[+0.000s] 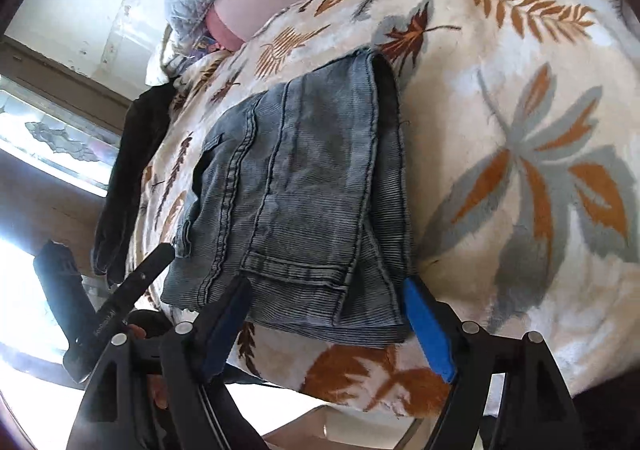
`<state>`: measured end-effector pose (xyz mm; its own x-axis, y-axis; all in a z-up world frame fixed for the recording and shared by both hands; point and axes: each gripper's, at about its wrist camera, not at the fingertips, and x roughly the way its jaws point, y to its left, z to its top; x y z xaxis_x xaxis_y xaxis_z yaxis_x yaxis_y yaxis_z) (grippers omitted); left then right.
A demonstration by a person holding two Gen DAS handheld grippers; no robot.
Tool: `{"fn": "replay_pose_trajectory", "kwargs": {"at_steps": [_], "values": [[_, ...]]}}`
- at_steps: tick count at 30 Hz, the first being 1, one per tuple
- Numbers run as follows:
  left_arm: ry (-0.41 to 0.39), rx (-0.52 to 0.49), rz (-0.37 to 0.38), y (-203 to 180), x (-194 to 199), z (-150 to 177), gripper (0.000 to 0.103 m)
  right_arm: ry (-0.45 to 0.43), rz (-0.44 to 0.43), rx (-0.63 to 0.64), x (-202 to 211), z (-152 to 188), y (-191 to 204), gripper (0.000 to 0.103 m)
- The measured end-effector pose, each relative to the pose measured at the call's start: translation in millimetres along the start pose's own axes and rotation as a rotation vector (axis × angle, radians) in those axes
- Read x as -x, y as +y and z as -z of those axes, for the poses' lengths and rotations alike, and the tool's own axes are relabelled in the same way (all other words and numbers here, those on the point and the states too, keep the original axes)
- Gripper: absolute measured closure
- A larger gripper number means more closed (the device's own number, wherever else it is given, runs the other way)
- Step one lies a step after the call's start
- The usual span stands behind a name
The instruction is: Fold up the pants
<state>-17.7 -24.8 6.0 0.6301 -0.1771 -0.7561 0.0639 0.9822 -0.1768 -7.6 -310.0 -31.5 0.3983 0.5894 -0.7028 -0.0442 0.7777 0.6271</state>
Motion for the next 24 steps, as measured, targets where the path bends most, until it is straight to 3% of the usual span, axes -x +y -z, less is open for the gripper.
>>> {"fn": "replay_pose_trajectory", "kwargs": {"at_steps": [5, 6, 8, 12, 14, 17, 24], "values": [[-0.007, -0.006, 0.004, -3, 4, -2, 0.013, -0.077, -0.098, 0.033, 22, 3, 20, 0.02], [-0.008, -0.001, 0.009, -2, 4, -3, 0.013, -0.071, -0.117, 0.034, 18, 7, 20, 0.017], [-0.003, 0.014, 0.018, 1, 3, -3, 0.013, 0.058, -0.054, 0.025, -20, 13, 8, 0.012], [0.018, 0.047, 0.067, 12, 4, -9, 0.013, 0.025, -0.094, 0.009, -1, 3, 15, 0.012], [0.026, 0.087, 0.108, 19, 4, -18, 0.013, -0.026, -0.106, 0.003, 17, -9, 15, 0.012], [0.07, 0.174, 0.2, 31, -7, -32, 0.013, -0.036, -0.08, -0.031, 24, -29, 3, 0.012], [0.235, 0.243, 0.395, 27, -56, -47, 0.013, 0.131, -0.228, -0.18, -38, -63, -28, 0.013]]}}
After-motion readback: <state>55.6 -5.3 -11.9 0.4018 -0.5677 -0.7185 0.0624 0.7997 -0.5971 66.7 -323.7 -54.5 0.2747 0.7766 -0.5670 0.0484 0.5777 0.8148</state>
